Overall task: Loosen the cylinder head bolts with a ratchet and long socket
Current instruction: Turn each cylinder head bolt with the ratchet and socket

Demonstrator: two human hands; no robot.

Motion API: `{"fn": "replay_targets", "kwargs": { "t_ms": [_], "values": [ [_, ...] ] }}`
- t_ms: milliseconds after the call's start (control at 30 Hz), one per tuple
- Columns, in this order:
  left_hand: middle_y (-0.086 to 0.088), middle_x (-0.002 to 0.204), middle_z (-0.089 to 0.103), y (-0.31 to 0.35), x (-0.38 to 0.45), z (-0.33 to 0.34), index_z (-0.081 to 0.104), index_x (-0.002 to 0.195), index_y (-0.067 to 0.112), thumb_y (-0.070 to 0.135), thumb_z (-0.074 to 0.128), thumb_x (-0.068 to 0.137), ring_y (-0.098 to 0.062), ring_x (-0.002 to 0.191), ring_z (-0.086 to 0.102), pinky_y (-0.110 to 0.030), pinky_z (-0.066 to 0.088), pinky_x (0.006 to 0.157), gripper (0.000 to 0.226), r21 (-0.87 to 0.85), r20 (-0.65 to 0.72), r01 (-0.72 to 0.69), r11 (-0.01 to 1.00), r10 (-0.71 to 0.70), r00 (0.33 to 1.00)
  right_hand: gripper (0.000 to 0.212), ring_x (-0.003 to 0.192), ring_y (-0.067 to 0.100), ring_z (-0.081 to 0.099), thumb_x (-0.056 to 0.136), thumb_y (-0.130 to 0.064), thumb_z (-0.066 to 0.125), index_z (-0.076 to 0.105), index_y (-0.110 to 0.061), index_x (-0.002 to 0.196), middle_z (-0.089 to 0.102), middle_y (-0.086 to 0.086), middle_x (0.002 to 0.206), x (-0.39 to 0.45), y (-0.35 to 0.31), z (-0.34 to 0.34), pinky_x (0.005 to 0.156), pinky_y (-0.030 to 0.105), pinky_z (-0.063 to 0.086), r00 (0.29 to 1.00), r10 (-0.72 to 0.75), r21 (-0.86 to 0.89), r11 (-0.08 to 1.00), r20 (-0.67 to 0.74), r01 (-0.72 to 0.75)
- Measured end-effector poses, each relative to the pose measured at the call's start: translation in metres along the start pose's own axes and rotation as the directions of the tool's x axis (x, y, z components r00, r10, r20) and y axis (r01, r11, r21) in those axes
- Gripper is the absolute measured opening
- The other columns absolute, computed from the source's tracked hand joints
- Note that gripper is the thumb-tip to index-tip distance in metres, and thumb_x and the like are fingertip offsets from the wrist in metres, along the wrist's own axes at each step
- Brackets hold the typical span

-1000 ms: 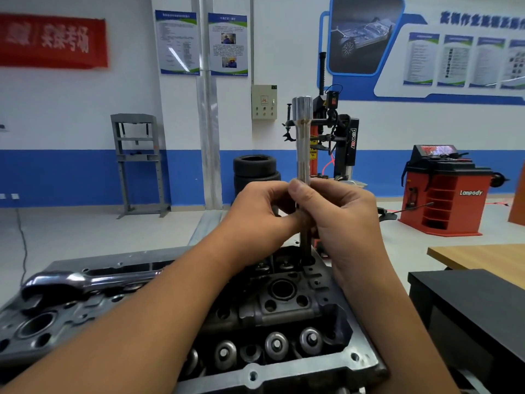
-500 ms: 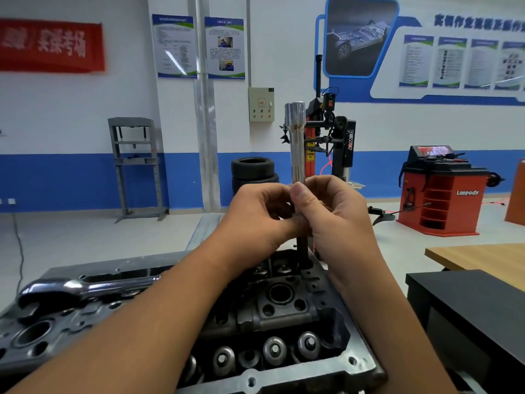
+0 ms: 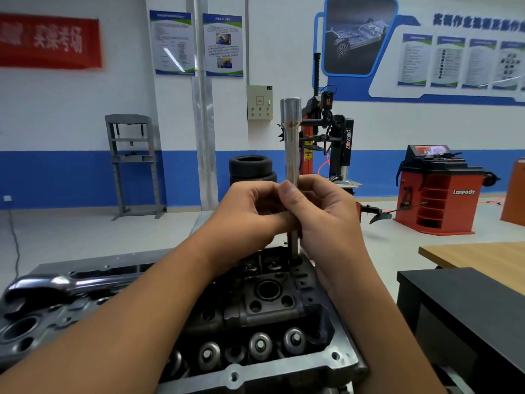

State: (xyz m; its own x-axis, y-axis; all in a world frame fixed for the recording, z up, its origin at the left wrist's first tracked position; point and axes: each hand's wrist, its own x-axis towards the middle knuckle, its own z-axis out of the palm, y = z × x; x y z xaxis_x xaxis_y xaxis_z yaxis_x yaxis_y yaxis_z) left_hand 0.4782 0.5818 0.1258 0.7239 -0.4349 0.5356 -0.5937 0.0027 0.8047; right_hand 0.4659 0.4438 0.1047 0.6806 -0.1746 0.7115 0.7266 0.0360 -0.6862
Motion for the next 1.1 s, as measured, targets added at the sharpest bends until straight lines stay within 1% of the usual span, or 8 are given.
{"fn": "replay_targets", "kwargs": {
  "t_ms": [100,267,367,467,633,767,967,1100],
  "values": [
    [-0.008,0.09,0.073,0.002,-0.001,-0.005,0.07,0.124,0.003,0.005,0.064,0.1,-0.01,0.052,0.042,-0.021,0.035,0.047,0.025,-0.103,0.081,0.062,0.993,-0.054,0.995,0.014,0.083,0.03,0.075,0.089,-0.033,0.069,0.079,-0.025,0.085,0.077,0.01,0.087,0.001,-0.001,-0.002,0.074,0.045,0.063,0.999,0.042,0.082,0.996,-0.007,-0.041],
    [-0.02,0.107,0.077,0.001,-0.001,-0.002,0.071,0.118,0.003,0.007,0.078,0.091,0.002,0.048,0.054,-0.013,0.039,0.047,0.029,0.046,-0.036,0.04,0.998,-0.038,0.999,0.007,0.092,0.032,0.077,0.085,-0.031,0.076,0.077,-0.025,0.088,0.078,0.013,0.095,-0.001,-0.001,0.0,0.082,0.046,0.062,0.998,0.054,0.099,0.994,-0.023,-0.051],
    [-0.024,0.106,0.075,0.002,-0.001,-0.002,0.072,0.116,0.0,0.005,0.078,0.09,0.001,0.048,0.052,-0.012,0.04,0.048,0.027,0.023,-0.056,0.039,0.999,-0.038,0.998,0.004,0.083,0.021,0.077,0.089,-0.025,0.078,0.078,-0.026,0.085,0.078,0.004,0.085,-0.001,-0.003,-0.002,0.073,0.034,0.061,0.999,0.04,0.102,0.994,-0.035,-0.036],
    [-0.018,0.096,0.073,0.005,-0.002,-0.003,0.07,0.123,0.002,0.008,0.066,0.099,-0.01,0.051,0.039,-0.022,0.032,0.047,0.025,-0.084,0.044,0.08,0.993,-0.077,0.996,0.017,0.078,0.014,0.076,0.098,-0.019,0.069,0.08,-0.021,0.085,0.077,0.0,0.081,-0.001,-0.005,-0.003,0.066,0.024,0.059,0.998,0.043,0.128,0.991,-0.048,-0.037],
    [-0.025,0.105,0.071,0.002,0.0,-0.003,0.069,0.119,0.002,0.008,0.071,0.097,-0.001,0.047,0.044,-0.018,0.037,0.046,0.023,0.032,-0.018,0.057,0.998,-0.057,0.998,0.012,0.088,0.02,0.077,0.096,-0.022,0.071,0.08,-0.021,0.089,0.079,0.004,0.089,0.0,-0.004,-0.002,0.074,0.032,0.062,0.998,0.061,0.087,0.995,-0.031,-0.058],
    [-0.013,0.094,0.073,-0.001,0.001,-0.005,0.071,0.113,0.004,-0.002,0.074,0.092,0.002,0.049,0.055,-0.01,0.043,0.05,0.023,0.089,-0.054,0.028,0.996,-0.023,0.998,0.008,0.086,0.024,0.078,0.084,-0.019,0.082,0.08,-0.022,0.091,0.08,0.005,0.089,-0.002,-0.003,-0.002,0.078,0.04,0.064,1.0,0.02,0.019,1.0,-0.019,-0.02],
    [-0.03,0.091,0.065,-0.001,0.001,-0.007,0.072,0.121,0.001,0.006,0.066,0.101,-0.007,0.047,0.042,-0.018,0.036,0.045,0.022,-0.066,0.07,0.045,0.997,-0.041,0.997,0.005,0.08,0.023,0.077,0.091,-0.021,0.077,0.08,-0.02,0.087,0.078,0.005,0.083,-0.001,-0.001,-0.004,0.069,0.034,0.063,0.997,0.011,0.032,0.999,-0.078,-0.009],
    [0.002,0.077,0.078,-0.006,0.002,-0.005,0.076,0.094,0.009,-0.005,0.075,0.091,-0.002,0.059,0.07,-0.012,0.051,0.055,0.014,0.043,-0.019,-0.019,0.999,0.02,1.0,0.015,0.084,0.021,0.077,0.078,-0.032,0.083,0.079,-0.024,0.091,0.079,-0.001,0.088,-0.002,0.0,-0.001,0.078,0.038,0.064,0.998,-0.013,-0.078,0.997,-0.056,0.009]
  ]
}}
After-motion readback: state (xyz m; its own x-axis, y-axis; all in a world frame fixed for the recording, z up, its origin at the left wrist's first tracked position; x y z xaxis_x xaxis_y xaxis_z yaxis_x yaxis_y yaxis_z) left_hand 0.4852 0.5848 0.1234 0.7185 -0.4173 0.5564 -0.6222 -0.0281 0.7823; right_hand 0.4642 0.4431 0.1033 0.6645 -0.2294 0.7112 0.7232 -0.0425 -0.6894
